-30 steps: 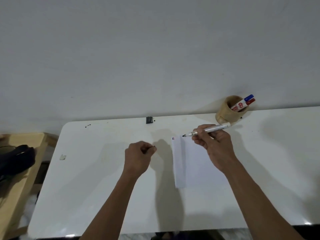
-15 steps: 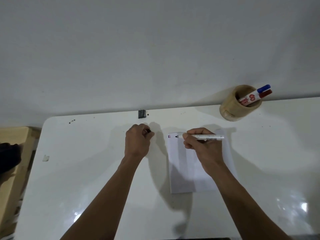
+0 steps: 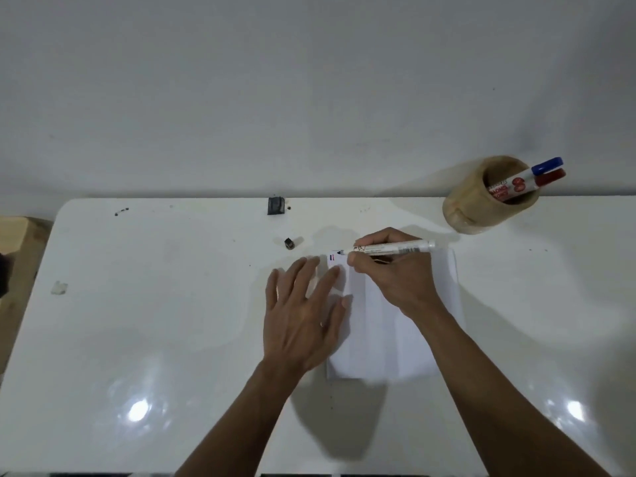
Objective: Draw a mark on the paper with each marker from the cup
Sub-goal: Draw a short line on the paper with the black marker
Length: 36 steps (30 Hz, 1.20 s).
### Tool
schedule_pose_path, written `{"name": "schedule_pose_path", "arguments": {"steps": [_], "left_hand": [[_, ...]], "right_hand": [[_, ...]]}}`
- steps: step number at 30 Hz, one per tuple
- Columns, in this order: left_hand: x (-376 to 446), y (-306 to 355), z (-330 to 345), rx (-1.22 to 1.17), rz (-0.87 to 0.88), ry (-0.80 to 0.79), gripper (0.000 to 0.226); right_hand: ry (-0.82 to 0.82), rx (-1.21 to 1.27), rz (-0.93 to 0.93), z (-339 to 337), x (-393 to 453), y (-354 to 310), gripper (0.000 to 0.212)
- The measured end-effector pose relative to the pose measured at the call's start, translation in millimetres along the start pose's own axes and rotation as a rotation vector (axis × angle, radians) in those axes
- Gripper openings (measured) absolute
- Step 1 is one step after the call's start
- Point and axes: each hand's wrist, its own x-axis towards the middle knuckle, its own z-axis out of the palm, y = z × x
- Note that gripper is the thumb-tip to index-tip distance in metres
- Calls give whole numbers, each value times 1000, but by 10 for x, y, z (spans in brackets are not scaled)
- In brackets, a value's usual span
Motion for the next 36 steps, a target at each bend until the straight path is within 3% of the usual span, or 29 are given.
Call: {"name": "schedule_pose_path", "arguments": {"steps": [5,12,36], "left_hand": [[-28,-103,94,87,42,-22,47],[-30,-120,156,73,39,63,46],[-29,-147,208,67,35,94,48]], "right_hand": [[-29,-137,-63,59,86,146,16],[-16,-104,-40,78,120,254,18],[-34,-238,-82,86,114,198,21]]}}
